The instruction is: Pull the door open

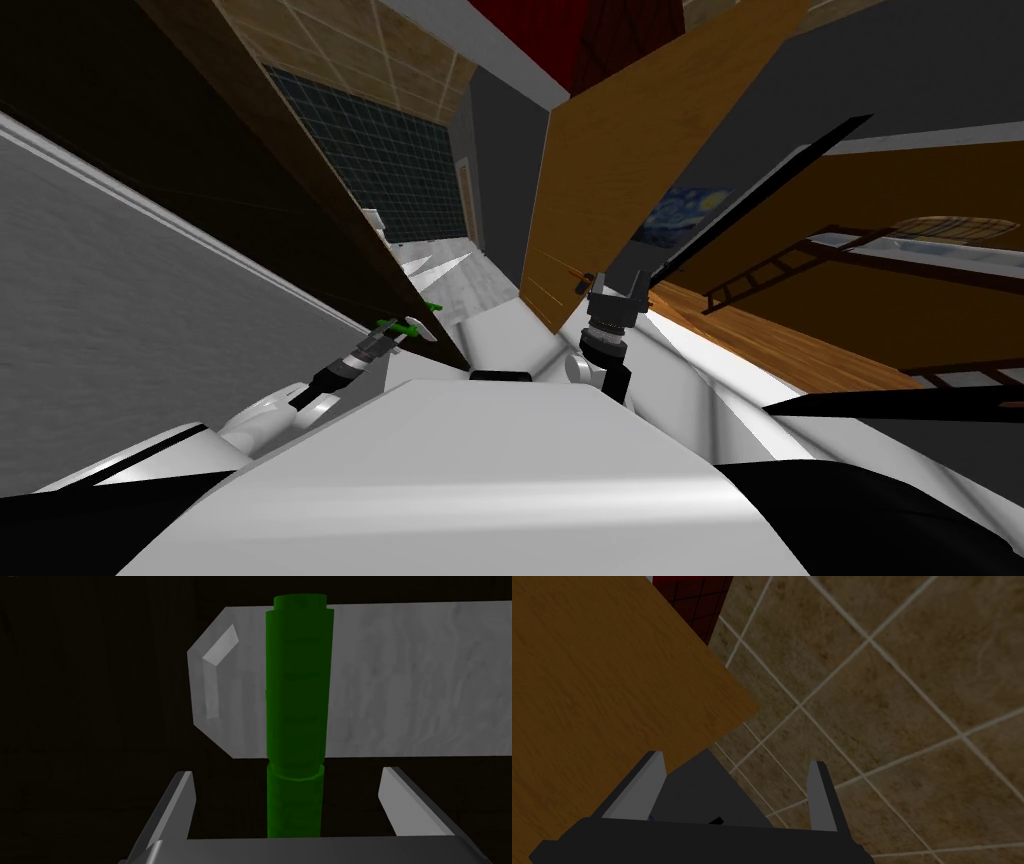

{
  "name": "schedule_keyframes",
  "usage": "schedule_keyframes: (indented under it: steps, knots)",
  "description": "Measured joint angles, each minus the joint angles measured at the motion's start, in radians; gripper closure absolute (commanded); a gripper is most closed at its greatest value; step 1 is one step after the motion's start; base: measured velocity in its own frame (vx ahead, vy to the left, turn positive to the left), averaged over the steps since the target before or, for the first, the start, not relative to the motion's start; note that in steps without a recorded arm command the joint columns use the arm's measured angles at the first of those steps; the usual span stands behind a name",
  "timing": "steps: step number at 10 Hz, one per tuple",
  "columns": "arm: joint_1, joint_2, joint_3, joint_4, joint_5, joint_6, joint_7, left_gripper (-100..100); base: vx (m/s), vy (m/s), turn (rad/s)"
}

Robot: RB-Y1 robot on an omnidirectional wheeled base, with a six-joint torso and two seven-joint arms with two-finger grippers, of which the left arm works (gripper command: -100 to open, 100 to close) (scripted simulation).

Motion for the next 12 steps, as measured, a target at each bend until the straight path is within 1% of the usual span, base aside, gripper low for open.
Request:
schedule_keyframes:
  steps: [2,5,6,7,8,9,11,12]
  knots:
    - [-0.002,0.002,0.001,0.000,0.001,-0.003,-0.001,100,-0.038,0.008,-0.015]
    - [0.001,0.001,0.000,0.001,0.000,-0.001,-0.001,100,-0.014,0.004,0.011]
    - [0.002,0.001,-0.001,0.002,0.000,-0.001,-0.001,100,-0.096,0.074,-0.076]
    - [0.002,0.004,-0.005,0.008,-0.003,-0.012,0.000,100,-0.137,0.112,-0.105]
    - [0.012,0.009,-0.007,-0.006,-0.004,-0.019,-0.003,100,-0.152,0.091,-0.078]
    - [0.007,0.009,-0.014,0.008,-0.009,-0.039,-0.002,100,-0.148,0.092,-0.041]
    - [0.021,0.017,-0.023,0.001,-0.013,-0.059,-0.003,100,-0.156,0.108,-0.034]
    - [0.021,0.016,-0.028,0.011,-0.017,-0.073,-0.003,100,-0.147,0.120,-0.032]
